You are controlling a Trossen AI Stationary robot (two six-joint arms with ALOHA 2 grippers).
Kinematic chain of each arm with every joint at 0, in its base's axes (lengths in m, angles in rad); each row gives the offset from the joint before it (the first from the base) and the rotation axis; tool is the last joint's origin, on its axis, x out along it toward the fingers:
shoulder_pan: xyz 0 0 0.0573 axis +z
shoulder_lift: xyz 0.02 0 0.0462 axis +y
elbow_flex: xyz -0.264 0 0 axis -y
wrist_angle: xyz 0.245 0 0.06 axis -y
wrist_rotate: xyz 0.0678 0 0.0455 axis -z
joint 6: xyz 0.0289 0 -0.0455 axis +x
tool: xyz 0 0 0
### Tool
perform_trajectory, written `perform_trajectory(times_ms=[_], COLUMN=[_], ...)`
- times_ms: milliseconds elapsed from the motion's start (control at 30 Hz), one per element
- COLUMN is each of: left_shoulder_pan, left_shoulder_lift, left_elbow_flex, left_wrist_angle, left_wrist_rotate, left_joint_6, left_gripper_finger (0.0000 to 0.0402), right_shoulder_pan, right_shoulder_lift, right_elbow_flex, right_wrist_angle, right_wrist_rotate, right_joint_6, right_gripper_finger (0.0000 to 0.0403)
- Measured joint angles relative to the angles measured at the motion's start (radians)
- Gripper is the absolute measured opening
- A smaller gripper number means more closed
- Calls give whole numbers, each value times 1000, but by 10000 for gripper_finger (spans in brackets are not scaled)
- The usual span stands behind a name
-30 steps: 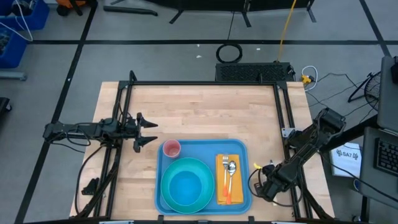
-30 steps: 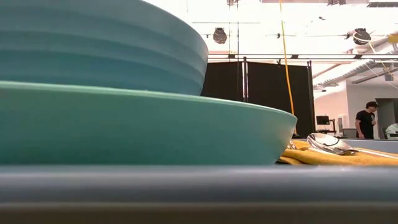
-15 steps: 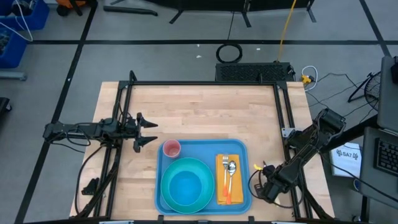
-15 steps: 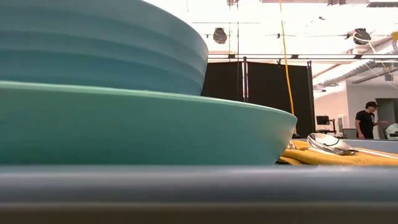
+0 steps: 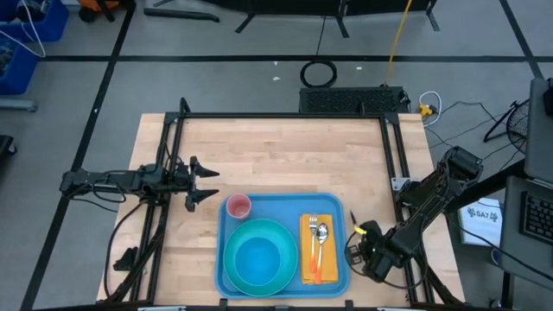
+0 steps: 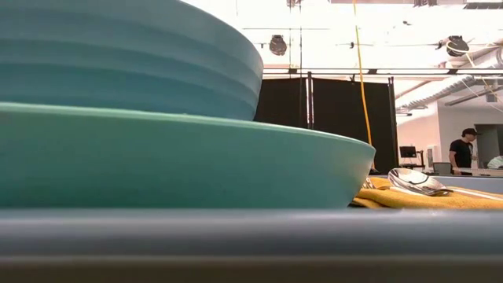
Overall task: Set up tray
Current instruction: Put the yellow knife on the yellow napkin to the right of the orange spoon
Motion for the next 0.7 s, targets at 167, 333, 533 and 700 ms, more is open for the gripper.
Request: perform_trajectory(times_ms=[167,333,533,700], left_shoulder_pan=[0,0,0,0], left_shoulder_lift=[0,0,0,0], left_elbow_flex=[0,0,0,0], left_wrist_angle=[0,0,0,0], left_wrist_rotate=[0,0,0,0], left_joint_6=[0,0,0,0], left_gripper_finger=[301,301,301,301], right_shoulder_pan=[0,-3,-46,-85], right_shoulder_lift=[1,1,53,122], right_elbow_flex=[55,76,76,76], right_wrist_angle=[-9,105,262,367], right_wrist_rotate=[150,301,368,328], right_joint_6=[-7,-43,-108,-161], right_gripper_finger=[36,36,36,36])
